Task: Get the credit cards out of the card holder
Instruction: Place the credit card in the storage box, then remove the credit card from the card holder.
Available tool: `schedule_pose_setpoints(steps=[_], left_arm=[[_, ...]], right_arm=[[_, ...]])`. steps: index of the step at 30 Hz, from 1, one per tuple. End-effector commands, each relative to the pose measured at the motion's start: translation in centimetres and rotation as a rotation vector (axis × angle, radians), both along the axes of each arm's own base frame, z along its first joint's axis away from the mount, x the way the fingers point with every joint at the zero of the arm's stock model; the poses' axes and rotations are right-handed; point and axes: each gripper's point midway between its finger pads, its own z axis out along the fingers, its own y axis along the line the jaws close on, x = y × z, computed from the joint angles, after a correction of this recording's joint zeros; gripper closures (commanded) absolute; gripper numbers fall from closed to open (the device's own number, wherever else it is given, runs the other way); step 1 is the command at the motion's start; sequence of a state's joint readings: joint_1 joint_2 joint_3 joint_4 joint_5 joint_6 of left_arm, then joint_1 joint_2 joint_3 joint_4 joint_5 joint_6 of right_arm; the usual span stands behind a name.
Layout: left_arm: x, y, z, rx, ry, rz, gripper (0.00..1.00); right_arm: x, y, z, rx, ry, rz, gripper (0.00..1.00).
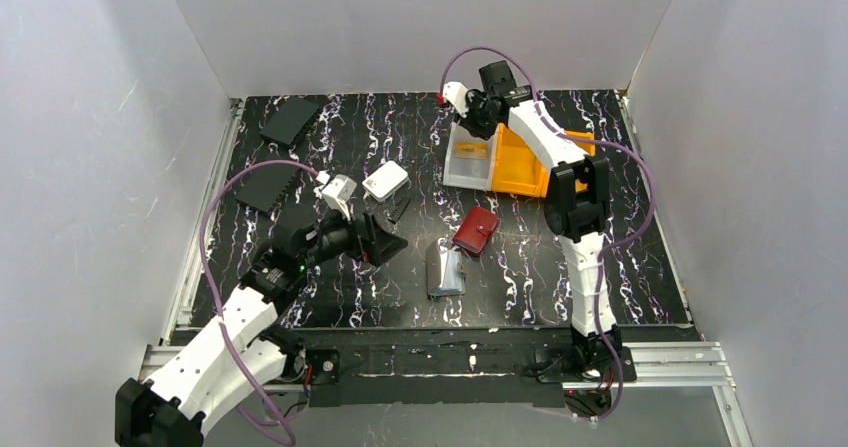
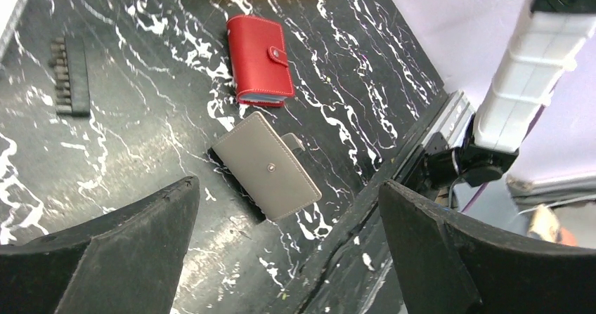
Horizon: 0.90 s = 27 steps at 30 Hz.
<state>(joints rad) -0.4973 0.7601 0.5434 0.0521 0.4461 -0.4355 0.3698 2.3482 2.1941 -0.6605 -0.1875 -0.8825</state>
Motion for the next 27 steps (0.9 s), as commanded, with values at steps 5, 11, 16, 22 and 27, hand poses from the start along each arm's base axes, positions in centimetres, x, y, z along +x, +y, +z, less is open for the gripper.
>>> schedule_pose_setpoints(steps=[5, 11, 16, 22, 27], left_arm=[[0.7, -2.5, -1.9, -0.119, 0.422, 0.069, 0.02], [-1.3, -3.0, -5.1, 0.194, 0.420, 0.124, 0.01], [-1.4, -1.9, -7.6, 0.451, 0.443, 0.256, 0.05], [-1.9, -3.9, -8.9, 0.631, 0.413, 0.254, 0.05], [-1.3, -4.3, -10.2, 0.791, 0.431, 0.286, 0.08]], right_arm=[[-11.9, 2.1, 12.2, 0.349, 0.159, 0.080, 0.56], [-23.1, -1.1, 16.5, 0.490, 0.094, 0.168, 0.18], [-29.1, -4.0, 14.5, 0.513, 0.174, 0.145, 0.13], [-31.6, -6.8, 11.6, 0.644, 0.182, 0.048, 0.07], [-31.7, -7.6, 10.3, 0.696, 0.170, 0.012, 0.04]])
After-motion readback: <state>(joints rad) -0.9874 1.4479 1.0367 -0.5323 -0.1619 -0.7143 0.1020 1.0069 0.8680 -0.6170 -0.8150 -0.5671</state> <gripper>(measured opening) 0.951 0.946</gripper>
